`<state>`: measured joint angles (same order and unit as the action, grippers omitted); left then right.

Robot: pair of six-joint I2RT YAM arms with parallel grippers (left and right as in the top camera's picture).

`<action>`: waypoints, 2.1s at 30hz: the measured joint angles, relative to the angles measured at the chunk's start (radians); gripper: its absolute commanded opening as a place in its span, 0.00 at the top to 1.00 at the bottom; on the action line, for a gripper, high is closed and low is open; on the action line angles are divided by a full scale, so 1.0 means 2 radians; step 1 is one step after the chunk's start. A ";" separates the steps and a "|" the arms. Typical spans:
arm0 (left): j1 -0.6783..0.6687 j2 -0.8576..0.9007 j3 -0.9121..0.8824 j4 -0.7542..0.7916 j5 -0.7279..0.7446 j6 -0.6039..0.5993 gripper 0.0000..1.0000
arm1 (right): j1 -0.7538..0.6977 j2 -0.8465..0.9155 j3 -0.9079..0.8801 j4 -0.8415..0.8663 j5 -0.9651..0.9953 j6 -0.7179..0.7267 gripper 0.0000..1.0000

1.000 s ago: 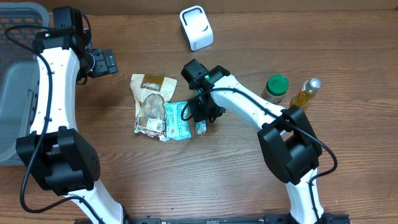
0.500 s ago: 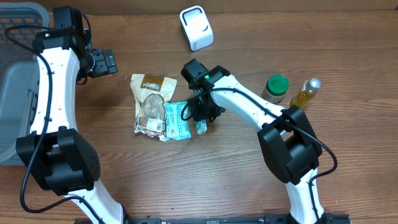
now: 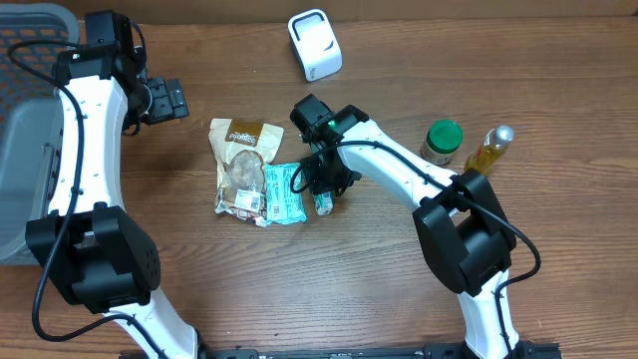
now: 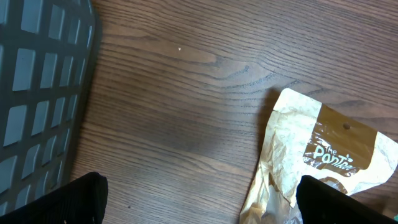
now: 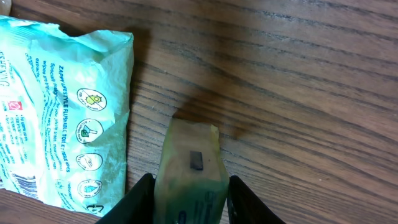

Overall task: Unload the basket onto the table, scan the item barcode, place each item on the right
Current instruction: 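Lower the right gripper onto the small green tube and grasp it, then lift the green tube and carry it toward the white scanner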

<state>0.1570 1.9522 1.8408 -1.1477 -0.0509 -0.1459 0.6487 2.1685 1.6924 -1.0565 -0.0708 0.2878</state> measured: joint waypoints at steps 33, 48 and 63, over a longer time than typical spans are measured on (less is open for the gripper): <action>0.000 0.000 0.000 0.000 0.000 0.000 0.00 | -0.062 0.000 0.062 -0.071 0.111 0.000 0.84; 0.000 0.000 0.000 0.000 0.000 0.000 0.00 | -0.069 0.000 0.059 -0.048 0.122 0.000 0.82; 0.000 0.000 0.000 0.000 0.000 0.000 0.01 | -0.069 0.000 0.043 -0.034 0.122 0.000 0.42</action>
<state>0.1570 1.9522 1.8408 -1.1477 -0.0509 -0.1459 0.5102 2.1689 1.7775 -1.1244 0.1738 0.2874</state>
